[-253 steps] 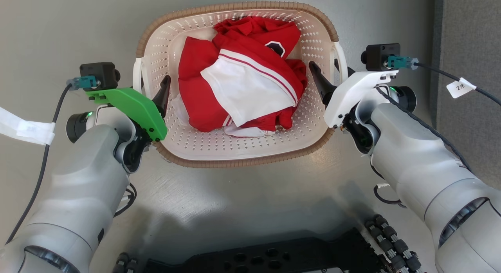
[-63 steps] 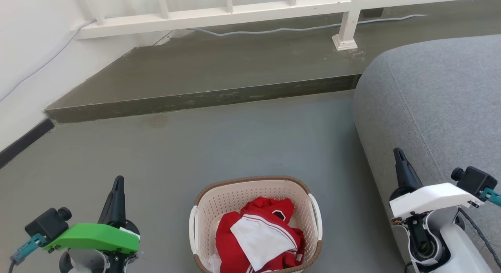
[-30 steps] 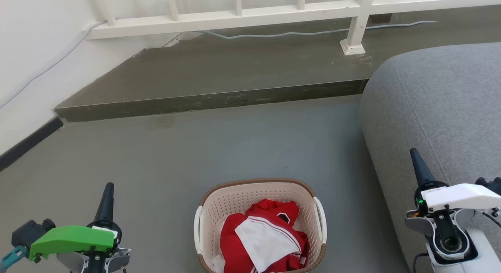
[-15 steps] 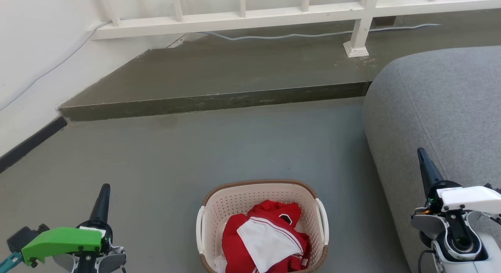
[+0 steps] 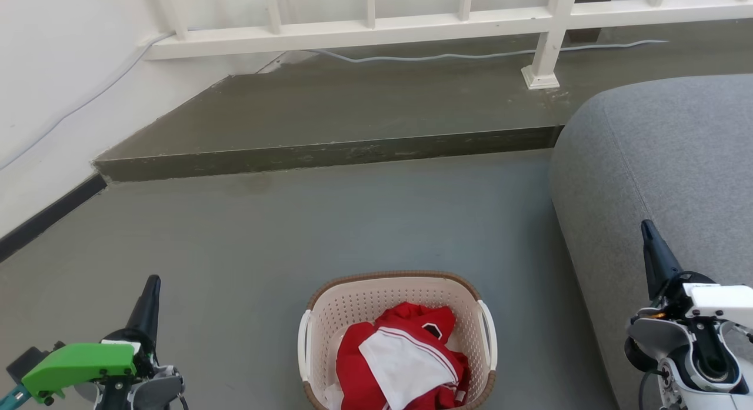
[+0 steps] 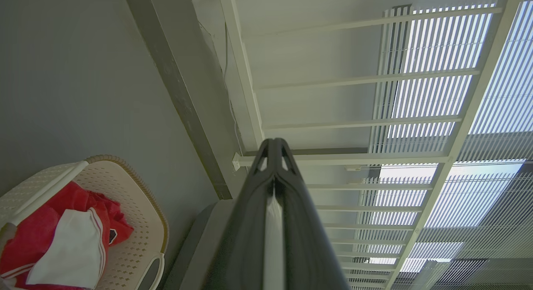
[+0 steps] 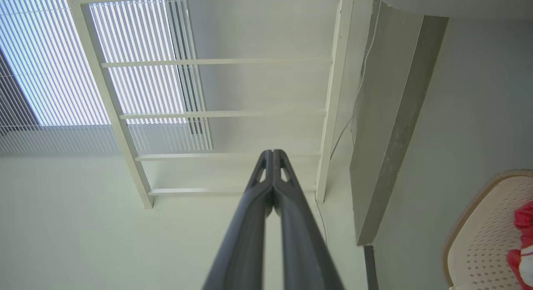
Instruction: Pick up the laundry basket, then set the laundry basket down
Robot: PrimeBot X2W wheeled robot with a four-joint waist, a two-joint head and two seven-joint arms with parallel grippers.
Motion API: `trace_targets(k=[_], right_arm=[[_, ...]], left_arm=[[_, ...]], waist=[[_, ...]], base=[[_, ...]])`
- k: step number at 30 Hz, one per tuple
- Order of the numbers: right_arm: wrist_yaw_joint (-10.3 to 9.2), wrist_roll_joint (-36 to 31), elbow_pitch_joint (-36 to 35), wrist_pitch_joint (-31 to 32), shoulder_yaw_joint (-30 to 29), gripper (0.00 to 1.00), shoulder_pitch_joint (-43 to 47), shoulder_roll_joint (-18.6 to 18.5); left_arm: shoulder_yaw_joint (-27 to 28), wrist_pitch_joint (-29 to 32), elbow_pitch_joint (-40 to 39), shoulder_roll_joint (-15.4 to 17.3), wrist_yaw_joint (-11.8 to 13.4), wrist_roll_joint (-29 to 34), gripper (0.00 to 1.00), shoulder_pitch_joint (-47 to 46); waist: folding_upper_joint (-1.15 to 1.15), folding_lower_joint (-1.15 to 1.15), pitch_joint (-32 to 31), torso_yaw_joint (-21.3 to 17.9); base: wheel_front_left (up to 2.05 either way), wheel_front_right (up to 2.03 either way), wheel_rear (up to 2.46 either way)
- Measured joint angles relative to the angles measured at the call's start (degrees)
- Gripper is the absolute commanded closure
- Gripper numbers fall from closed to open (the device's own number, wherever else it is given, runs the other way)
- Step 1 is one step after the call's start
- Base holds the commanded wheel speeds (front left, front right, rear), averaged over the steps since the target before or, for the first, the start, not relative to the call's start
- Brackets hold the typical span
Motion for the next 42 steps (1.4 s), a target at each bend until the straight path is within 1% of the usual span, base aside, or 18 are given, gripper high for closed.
trace_targets(k=[1,4,42], right_arm=[[0.32,0.63,0.04,0.22,-0.26,1.0,0.0,0.03],[0.33,2.14,0.13,0.48,-0.79,1.0,-0.01,0.14],[0.33,2.42,0.51,0.49,-0.92,1.0,-0.05,0.19]], left_arm=[[0.13,0.34,0.11,-0.01,-0.01,-0.64,1.0,-0.17],[0.38,0.83,0.18,-0.04,-0.43,-2.29,1.0,-0.69],[0.46,0.83,0.21,-0.1,-0.43,-2.3,1.0,-0.72]], waist=[[0.0,0.0,-0.02,0.05],[0.0,0.0,-0.06,0.13],[0.0,0.0,-0.07,0.12]], base=[[0.0,0.0,0.0],[0.0,0.0,0.0],[0.0,0.0,0.0]])
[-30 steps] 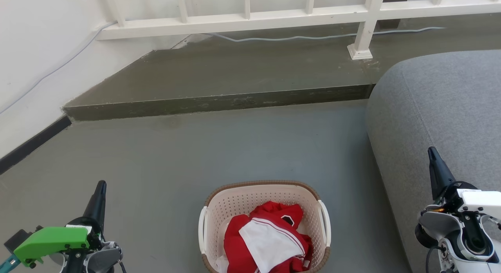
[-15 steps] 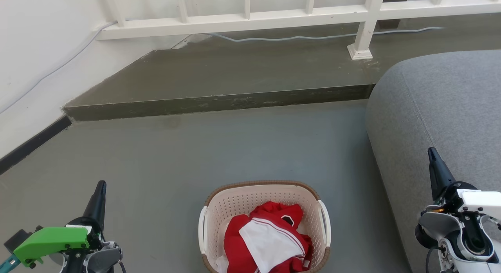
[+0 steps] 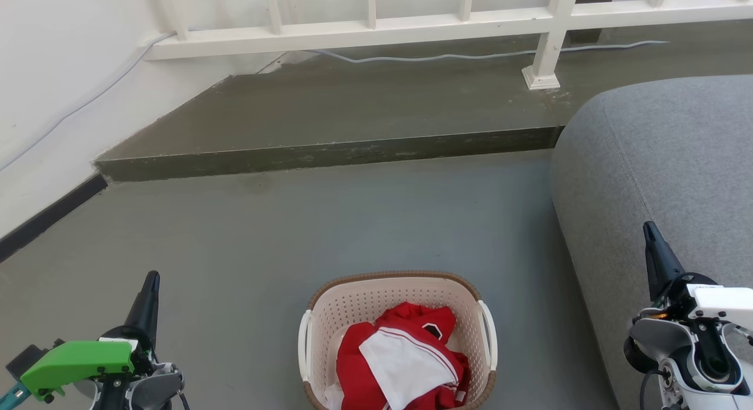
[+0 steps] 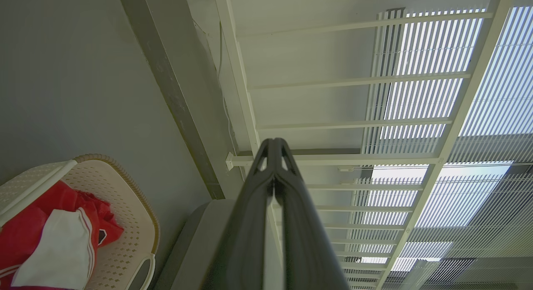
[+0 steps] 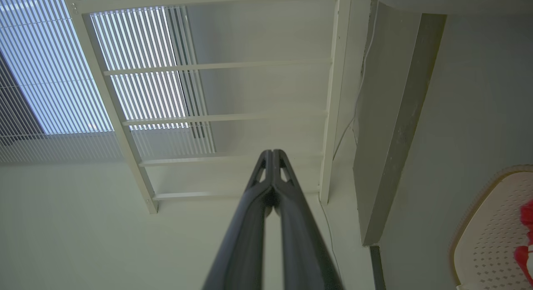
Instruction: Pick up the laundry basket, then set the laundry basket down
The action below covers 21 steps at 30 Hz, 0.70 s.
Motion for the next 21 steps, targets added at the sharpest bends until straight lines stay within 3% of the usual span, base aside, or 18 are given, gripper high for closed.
trace_targets(k=[21], right_arm=[[0.0,0.0,0.05,0.07,-0.05,1.0,-0.1,0.02]], left_arm=[[0.02,0.01,-0.01,-0.01,0.0,0.0,1.0,0.0]], waist=[[0.0,0.0,0.0,0.0]], base=[[0.0,0.0,0.0]])
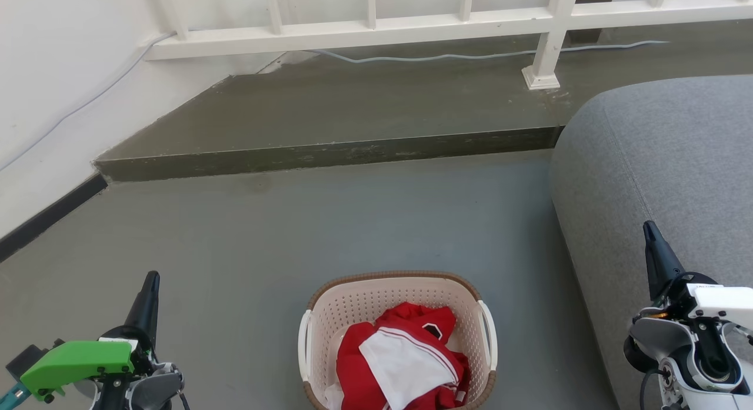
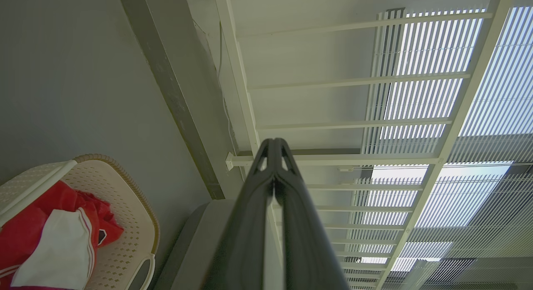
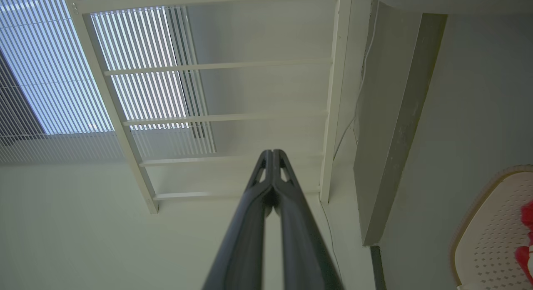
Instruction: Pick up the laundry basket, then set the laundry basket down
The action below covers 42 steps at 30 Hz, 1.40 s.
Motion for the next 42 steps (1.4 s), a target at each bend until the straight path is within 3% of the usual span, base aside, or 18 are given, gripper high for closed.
trace_targets(k=[42], right_arm=[[0.0,0.0,-0.05,0.42,-0.15,1.0,-0.03,0.09]], left_arm=[[0.07,0.0,-0.01,-0.02,0.0,0.0,1.0,0.0]], waist=[[0.0,0.0,0.01,0.0]], base=[[0.0,0.0,0.0]])
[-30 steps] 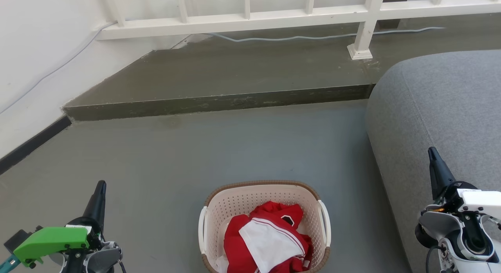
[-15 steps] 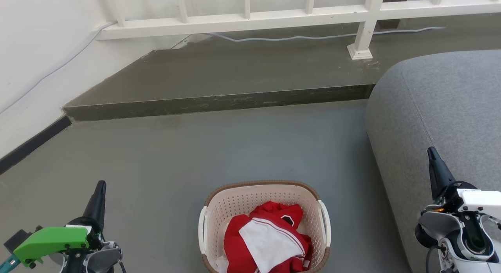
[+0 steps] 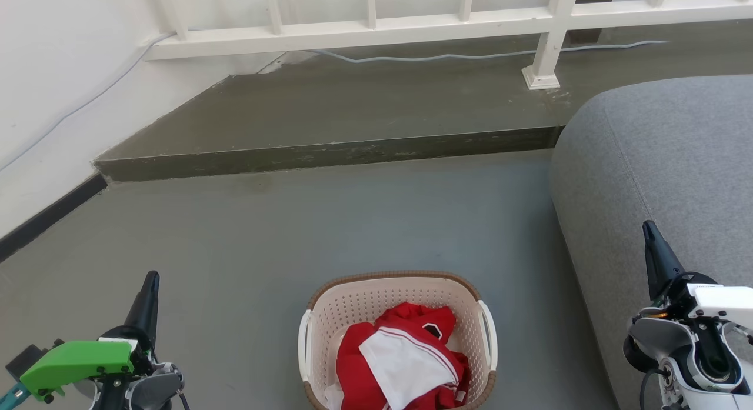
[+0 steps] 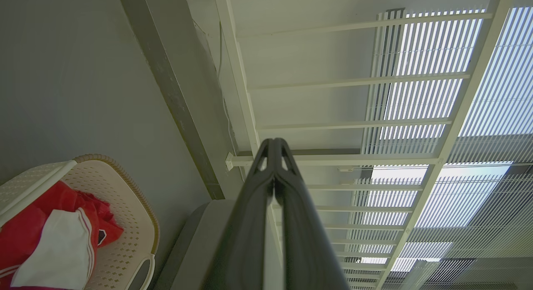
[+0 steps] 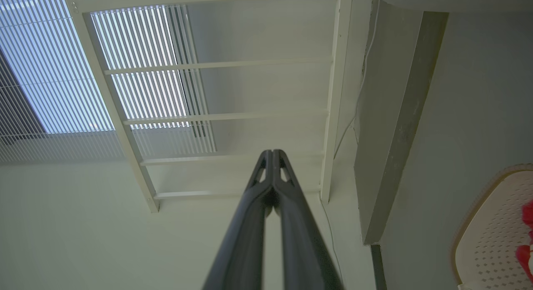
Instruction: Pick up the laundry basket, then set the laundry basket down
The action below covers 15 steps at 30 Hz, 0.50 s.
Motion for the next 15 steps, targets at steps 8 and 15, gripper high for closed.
trace_targets(k=[8,15], right_arm=[[0.0,0.0,-0.01,0.0,-0.02,1.0,0.0,0.01],[0.01,0.0,-0.01,0.0,-0.03,1.0,0.0,0.03]], left_arm=[[0.01,0.0,-0.01,0.0,0.0,0.0,1.0,0.0],[0.01,0.0,-0.01,-0.01,0.0,0.0,1.0,0.0]], waist=[[0.0,0.0,0.0,0.0],[0.0,0.0,0.0,0.0]], base=[[0.0,0.0,0.0],[0.0,0.0,0.0]])
